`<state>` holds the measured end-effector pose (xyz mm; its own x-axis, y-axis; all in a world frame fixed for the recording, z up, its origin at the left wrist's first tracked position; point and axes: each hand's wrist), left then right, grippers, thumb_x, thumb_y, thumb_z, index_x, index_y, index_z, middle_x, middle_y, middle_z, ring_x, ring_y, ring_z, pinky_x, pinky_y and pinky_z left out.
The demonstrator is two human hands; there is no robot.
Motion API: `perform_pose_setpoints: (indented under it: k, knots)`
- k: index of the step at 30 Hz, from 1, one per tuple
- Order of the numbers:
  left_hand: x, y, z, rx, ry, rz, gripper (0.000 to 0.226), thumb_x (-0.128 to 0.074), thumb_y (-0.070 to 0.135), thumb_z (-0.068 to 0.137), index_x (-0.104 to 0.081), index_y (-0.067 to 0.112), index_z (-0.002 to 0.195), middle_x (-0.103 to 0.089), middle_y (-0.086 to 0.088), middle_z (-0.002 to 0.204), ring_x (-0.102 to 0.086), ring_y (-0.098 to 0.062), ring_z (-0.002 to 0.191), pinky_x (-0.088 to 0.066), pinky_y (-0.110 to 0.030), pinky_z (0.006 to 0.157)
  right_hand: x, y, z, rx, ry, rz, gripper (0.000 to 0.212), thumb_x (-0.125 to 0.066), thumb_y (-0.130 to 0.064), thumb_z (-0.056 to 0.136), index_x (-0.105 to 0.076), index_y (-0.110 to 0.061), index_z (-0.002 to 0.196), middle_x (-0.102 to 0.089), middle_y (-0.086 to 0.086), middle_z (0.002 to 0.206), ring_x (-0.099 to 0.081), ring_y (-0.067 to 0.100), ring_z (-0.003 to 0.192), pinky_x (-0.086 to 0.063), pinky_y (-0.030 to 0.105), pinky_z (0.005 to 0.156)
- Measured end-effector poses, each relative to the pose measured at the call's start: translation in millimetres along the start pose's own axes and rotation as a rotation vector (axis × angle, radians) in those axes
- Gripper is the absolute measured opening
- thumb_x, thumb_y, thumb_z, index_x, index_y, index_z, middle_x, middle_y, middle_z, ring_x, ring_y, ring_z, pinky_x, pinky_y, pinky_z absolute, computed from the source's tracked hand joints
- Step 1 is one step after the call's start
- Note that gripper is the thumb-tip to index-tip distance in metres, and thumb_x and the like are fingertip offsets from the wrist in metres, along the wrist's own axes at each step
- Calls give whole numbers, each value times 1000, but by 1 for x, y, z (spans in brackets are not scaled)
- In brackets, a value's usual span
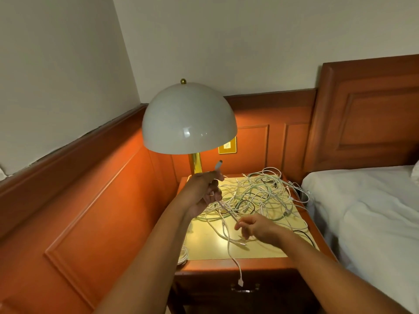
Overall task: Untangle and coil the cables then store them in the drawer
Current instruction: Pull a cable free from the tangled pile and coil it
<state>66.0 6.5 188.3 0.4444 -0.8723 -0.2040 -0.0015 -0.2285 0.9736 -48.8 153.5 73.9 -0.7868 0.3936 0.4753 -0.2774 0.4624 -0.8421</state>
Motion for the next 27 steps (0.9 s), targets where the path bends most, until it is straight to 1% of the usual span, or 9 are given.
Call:
perform_pose_setpoints:
  k: [3, 7, 9, 11, 13, 15, 21, 24, 27]
  knots:
    - [5, -1, -2, -59, -41, 1, 26, -47, 8, 99, -62, 3, 78, -28, 1, 45, -34, -13, 41, -40, -22, 47, 20, -14, 18, 6, 110, -202, 23, -45, -23, 102, -61, -16, 87, -55, 1, 80, -48, 11, 69, -42, 27, 65]
    - [8, -2, -1, -25, -100, -57, 33, -38, 16, 96, -59, 9, 73, -26, 2, 52, -27, -11, 43, -32, -23, 46, 54, -49, 37, -2, 321, -589, 47, -54, -54, 92, -49, -15, 65, -48, 1, 66, -41, 14, 57, -32, 27, 53]
    - [8, -2, -1, -27, -90, -27, 31, -37, 14, 96, -57, 8, 73, -29, 3, 52, -28, -10, 43, -31, -20, 44, 70, -69, 44, 33, 348, -602, 43, -59, -49, 91, -53, -12, 68, -53, 5, 70, -44, 16, 60, -31, 27, 53]
    - [7, -6, 1, -66, -83, 85, 31, -40, 9, 97, -60, 4, 74, -38, 0, 54, -35, -10, 45, -31, -19, 45, 84, -90, 51, 120, 362, -626, 29, -58, -34, 96, -62, -6, 89, -63, 13, 92, -53, 21, 77, -36, 28, 63]
    - [5, -9, 4, -93, -90, 212, 30, -45, 6, 97, -68, 1, 78, -54, -7, 59, -49, -14, 50, -40, -22, 51, 98, -112, 57, 220, 391, -649, 22, -55, -21, 98, -64, -1, 103, -64, 17, 109, -56, 27, 96, -35, 27, 73]
    - [2, -12, 10, -87, -94, 289, 29, -46, 7, 99, -72, 1, 85, -65, -10, 65, -60, -18, 55, -47, -25, 57, 110, -131, 60, 307, 430, -659, 20, -55, -18, 98, -67, -3, 105, -65, 14, 114, -56, 26, 107, -34, 25, 80]
    - [-6, -7, 36, -24, -64, 264, 28, -41, 7, 101, -66, -5, 95, -71, -10, 70, -67, -20, 56, -51, -23, 54, 123, -177, 31, 507, 590, -792, 28, -67, -38, 88, -74, -13, 97, -71, 8, 97, -63, 26, 90, -48, 33, 77]
    - [-1, -5, 46, 23, 4, 106, 29, -43, 7, 99, -67, -9, 97, -73, -15, 79, -70, -22, 64, -54, -25, 60, 121, -174, 6, 496, 574, -836, 21, -67, -35, 89, -74, -15, 94, -72, 7, 97, -62, 25, 90, -47, 34, 78]
    - [1, -7, 53, 89, 24, -35, 31, -43, 9, 99, -67, -9, 103, -74, -16, 88, -73, -25, 75, -57, -27, 66, 109, -152, -23, 426, 503, -726, 17, -60, -27, 95, -73, -15, 96, -66, -3, 90, -57, 14, 77, -43, 28, 74]
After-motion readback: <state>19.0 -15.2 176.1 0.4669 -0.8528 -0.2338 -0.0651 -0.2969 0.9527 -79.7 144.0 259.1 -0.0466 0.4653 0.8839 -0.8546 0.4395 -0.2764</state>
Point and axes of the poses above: each hand's wrist, its own z-axis towards the middle knuckle, its own x-axis out of the back of the hand, y = z × x
